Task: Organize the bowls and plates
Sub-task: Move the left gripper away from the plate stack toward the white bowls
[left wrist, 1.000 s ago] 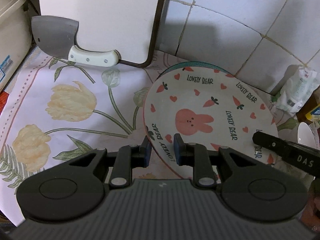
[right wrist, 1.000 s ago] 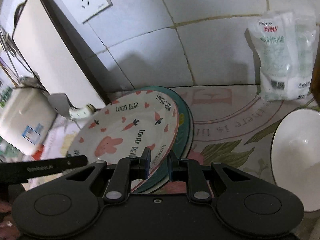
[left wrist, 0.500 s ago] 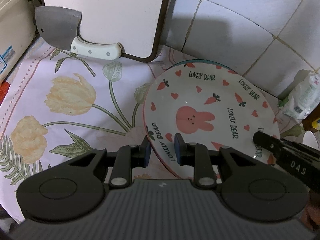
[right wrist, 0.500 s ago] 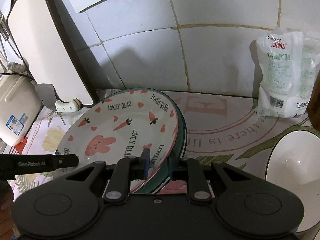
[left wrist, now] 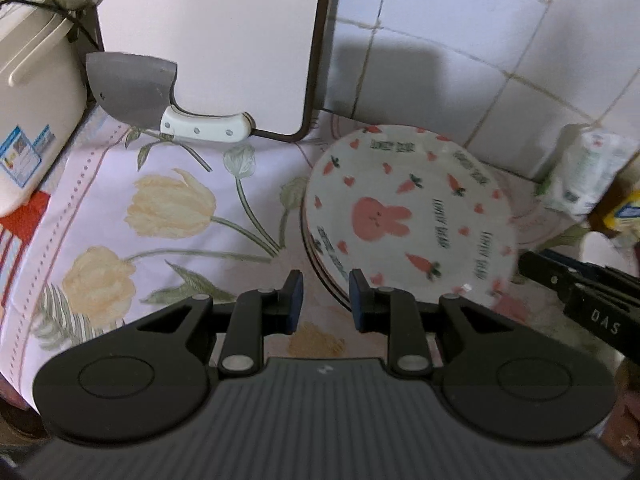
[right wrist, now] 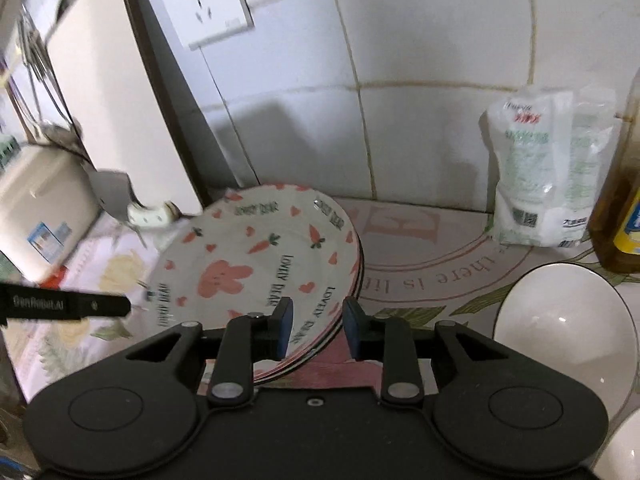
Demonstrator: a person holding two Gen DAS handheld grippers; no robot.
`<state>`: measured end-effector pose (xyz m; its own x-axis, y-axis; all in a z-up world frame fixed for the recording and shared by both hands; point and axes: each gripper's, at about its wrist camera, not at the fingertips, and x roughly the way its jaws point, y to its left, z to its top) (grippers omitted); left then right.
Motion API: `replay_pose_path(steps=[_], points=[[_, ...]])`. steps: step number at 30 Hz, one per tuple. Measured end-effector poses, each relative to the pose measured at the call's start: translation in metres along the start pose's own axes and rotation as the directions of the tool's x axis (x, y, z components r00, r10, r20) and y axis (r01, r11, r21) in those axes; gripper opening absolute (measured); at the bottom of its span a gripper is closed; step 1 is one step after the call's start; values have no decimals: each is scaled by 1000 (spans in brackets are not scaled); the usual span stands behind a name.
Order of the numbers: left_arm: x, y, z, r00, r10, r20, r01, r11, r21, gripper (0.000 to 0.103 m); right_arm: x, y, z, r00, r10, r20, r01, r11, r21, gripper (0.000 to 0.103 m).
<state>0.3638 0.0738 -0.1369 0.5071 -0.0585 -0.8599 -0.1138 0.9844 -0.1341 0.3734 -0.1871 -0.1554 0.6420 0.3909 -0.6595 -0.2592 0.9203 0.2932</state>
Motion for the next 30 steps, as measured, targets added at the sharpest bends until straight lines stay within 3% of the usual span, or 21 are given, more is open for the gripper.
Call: replay_pose_path(steps=[3,8,15,19,22,25,30], points=[[-17,-6,-7,1000,-29,10,29,1000,10,24,-21,7,0,999,31,18,-31,999,-9,34],[-48,-15,-22,998,-48,31,45,996,78,24,-64,25,0,996,81,24,-78,993,-90,52],[-111,-21,-45,992,-103,79,87,980,179,25,-128,32,-9,990,112,81,-100,986,-137,53],[-147,-28,-59,987,-121,104,95,970,222,33,-162,28,-19,986,127,111,-110,982,-152,59],[-167,-39,-70,985,-130,115,96,960,264,34,-175,30,-33,988,95,121,-66,972,-225,60],[-182,-52,-84,984,-138,111,99,949,299,39,-189,26,-46,988,89,129,-61,977,-206,60],[-204,-68,-107,980,-158,125,109,938,329,49,-225,18,-61,986,94,139,-71,983,-167,71]])
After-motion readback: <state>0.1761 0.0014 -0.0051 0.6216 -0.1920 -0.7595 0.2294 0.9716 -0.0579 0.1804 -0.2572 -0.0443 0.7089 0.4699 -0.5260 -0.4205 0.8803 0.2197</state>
